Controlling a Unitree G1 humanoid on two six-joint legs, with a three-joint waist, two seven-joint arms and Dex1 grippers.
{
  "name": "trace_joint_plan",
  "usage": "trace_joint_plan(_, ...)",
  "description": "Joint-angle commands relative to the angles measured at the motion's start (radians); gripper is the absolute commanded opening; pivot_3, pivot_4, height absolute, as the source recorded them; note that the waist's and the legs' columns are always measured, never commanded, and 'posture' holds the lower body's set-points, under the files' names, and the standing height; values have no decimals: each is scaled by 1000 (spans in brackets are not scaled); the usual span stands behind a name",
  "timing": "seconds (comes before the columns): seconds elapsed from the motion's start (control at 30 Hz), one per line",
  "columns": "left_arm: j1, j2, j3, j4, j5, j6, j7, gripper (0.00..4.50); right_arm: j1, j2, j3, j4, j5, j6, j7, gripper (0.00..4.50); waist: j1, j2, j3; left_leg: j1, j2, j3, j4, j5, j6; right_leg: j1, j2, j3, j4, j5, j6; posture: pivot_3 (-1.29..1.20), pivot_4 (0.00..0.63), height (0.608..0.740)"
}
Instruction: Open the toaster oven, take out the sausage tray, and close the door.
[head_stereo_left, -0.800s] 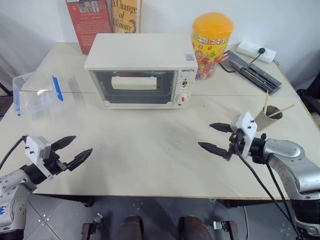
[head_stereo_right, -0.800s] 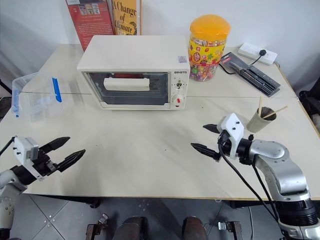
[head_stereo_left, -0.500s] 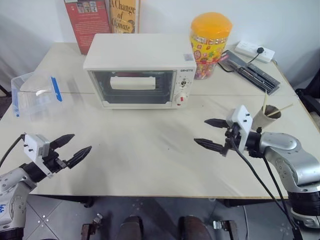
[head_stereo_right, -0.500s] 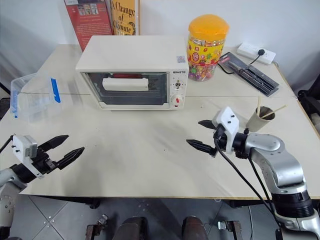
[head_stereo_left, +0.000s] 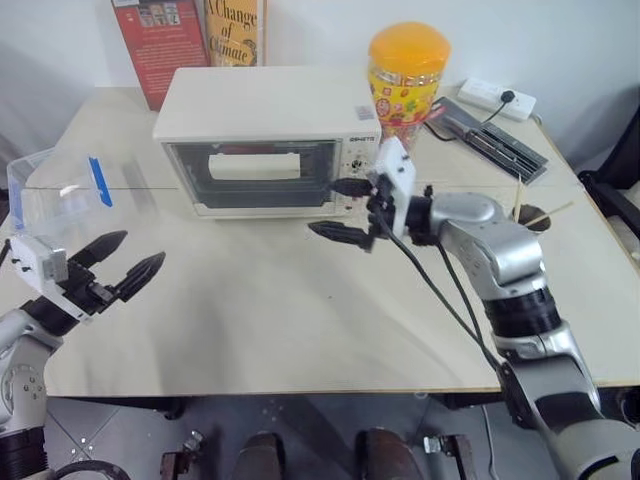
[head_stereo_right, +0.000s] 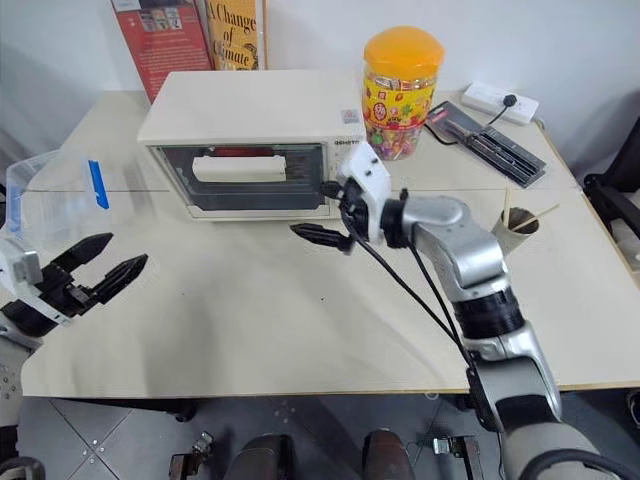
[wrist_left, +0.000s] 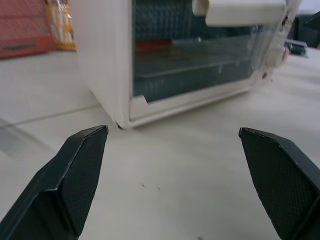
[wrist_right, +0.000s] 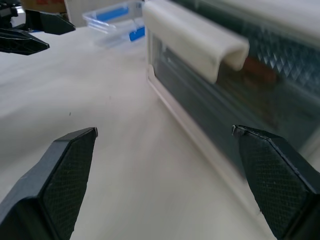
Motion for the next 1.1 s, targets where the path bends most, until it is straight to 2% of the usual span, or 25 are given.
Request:
trace_joint_plan(0.03,-38,26,26,-3,-19,-11,5,4468,-106,57,13,154,-47,-131,49,4500,-3,0,0,0,0,0,0,0,0,0,0,0,0,0,0,0,150,740)
trace_joint_plan(0.3,-96,25,23,23,-15,-7,11,4468,-258,172,19,372,-94,-284,152,4500,-25,-1,1,0,0,0,1,0,0,-1,0,-1,4,0,0,0,150,740)
trace_joint_plan(0.5,-144,53,38,44,-25,18,31,4468,-204,155,43,207,-64,-184,260,4500,-50,-2,3,-2,1,0,0,0,-1,-6,0,-2,6,0,0,0,150,740)
trace_joint_plan(0.67,-171,96,92,36,-106,76,-7,4468,-125,117,65,84,-77,-120,290,4500,-54,-3,3,-3,1,1,-2,0,-1,-10,-1,-2,8,0,0,0,150,740)
trace_joint_plan(0.77,-133,132,131,7,-185,149,-78,3893,-87,110,70,38,-81,-97,281,4500,-57,-3,3,-3,1,2,-3,0,-1,-12,-1,-2,11,0,0,0,150,740)
trace_joint_plan(0.83,-120,159,143,9,-215,187,-111,3293,-68,107,72,14,-81,-85,275,4500,-57,-3,3,-3,1,3,-3,0,-1,-13,-1,-2,12,0,0,0,150,740)
trace_joint_plan(1.0,-158,195,114,60,-205,204,-130,1627,-31,111,76,-42,-75,-54,260,4500,-48,-3,3,-2,1,4,-1,0,-1,-13,-2,-1,13,0,0,0,150,740)
trace_joint_plan(1.1,-229,200,56,125,-153,177,-119,893,-2,128,81,-83,-69,-29,233,4500,-44,-3,3,-2,1,4,-1,0,-1,-13,-1,-1,13,0,0,0,150,740)
